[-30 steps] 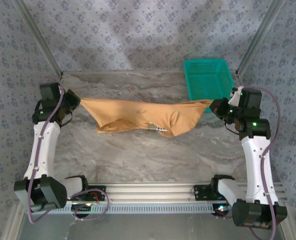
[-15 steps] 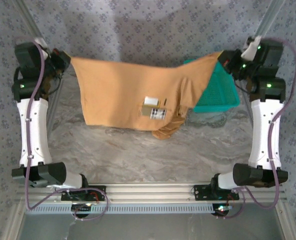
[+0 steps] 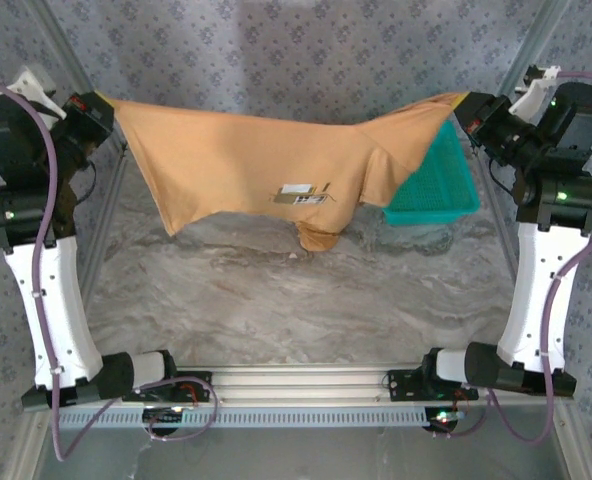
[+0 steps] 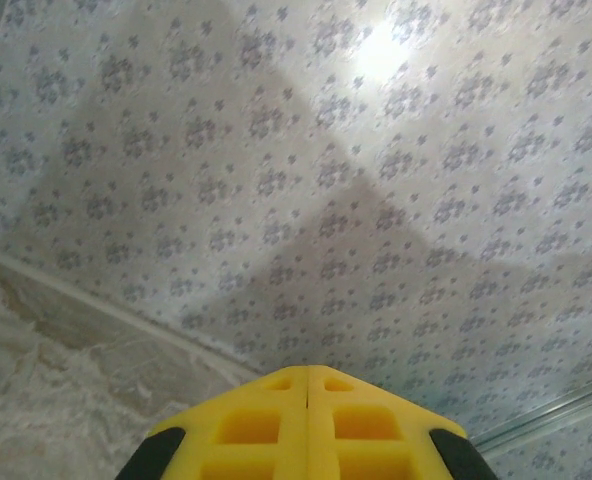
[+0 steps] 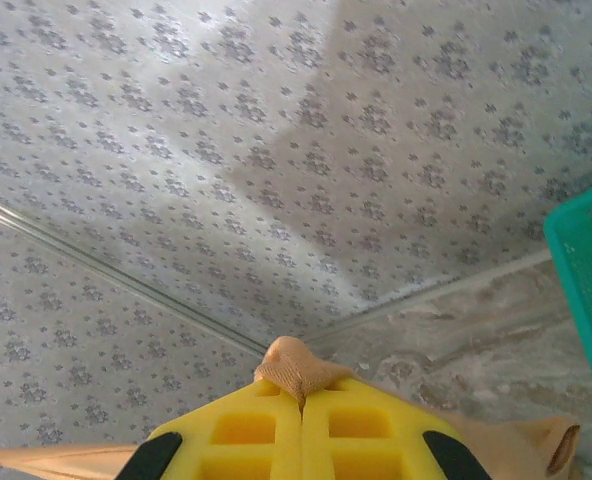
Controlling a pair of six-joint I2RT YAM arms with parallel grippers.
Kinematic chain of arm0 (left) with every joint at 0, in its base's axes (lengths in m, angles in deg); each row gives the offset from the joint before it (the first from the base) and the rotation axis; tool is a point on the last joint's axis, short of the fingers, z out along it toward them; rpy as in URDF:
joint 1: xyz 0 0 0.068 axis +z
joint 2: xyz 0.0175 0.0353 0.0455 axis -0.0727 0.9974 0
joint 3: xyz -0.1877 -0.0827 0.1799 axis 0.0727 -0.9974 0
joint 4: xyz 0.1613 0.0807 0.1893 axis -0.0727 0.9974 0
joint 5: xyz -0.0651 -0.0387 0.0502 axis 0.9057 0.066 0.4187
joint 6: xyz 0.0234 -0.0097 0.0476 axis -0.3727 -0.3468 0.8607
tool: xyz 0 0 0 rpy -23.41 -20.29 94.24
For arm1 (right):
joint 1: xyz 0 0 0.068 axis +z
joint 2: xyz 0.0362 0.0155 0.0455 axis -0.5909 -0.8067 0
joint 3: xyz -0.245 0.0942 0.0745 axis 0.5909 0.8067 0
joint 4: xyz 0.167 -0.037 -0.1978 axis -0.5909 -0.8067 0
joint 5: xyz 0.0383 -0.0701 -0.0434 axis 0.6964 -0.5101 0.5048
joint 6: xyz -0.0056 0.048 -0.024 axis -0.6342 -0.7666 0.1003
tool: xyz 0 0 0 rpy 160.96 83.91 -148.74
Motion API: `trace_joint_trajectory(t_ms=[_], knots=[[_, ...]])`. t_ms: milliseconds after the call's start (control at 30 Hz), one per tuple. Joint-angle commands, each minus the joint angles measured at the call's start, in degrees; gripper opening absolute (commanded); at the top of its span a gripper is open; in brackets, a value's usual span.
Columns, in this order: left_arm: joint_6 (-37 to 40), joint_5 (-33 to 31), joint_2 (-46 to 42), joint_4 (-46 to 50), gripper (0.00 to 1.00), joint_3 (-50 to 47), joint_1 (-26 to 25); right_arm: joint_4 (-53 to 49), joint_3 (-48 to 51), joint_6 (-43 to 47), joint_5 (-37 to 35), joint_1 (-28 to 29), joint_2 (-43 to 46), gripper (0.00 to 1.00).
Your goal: Fold the inside-out t-shirt
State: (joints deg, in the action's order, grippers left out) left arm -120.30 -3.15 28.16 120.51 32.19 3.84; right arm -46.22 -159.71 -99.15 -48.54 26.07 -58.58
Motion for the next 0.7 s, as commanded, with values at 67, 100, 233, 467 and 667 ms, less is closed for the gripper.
trace_joint_trajectory(t_ms=[67, 100, 233, 467, 667], knots=[[2.3, -0.6, -4.3, -0.8, 0.0, -3.4, 0.6, 4.9, 0.4, -1.9, 4.3, -1.6, 3.0, 0.0], [2.5, -0.2, -4.8, -0.5, 0.0, -3.2, 0.6, 4.7, -0.2, -1.8, 4.7, -2.1, 3.6, 0.0], [2.9, -0.2, -7.7, 0.8, 0.0, -0.7, 0.6, 4.5, -4.2, -1.0, 6.4, -4.9, 7.0, 0.0], [3.8, -2.7, -12.1, 1.6, 0.0, 8.3, 0.6, -0.9, -12.0, 4.6, 1.6, -6.6, 12.5, 0.0], [4.8, -1.2, -9.4, 1.5, 0.0, 6.2, 0.7, 4.7, -4.0, 0.2, 3.6, -6.5, 10.3, 0.0]])
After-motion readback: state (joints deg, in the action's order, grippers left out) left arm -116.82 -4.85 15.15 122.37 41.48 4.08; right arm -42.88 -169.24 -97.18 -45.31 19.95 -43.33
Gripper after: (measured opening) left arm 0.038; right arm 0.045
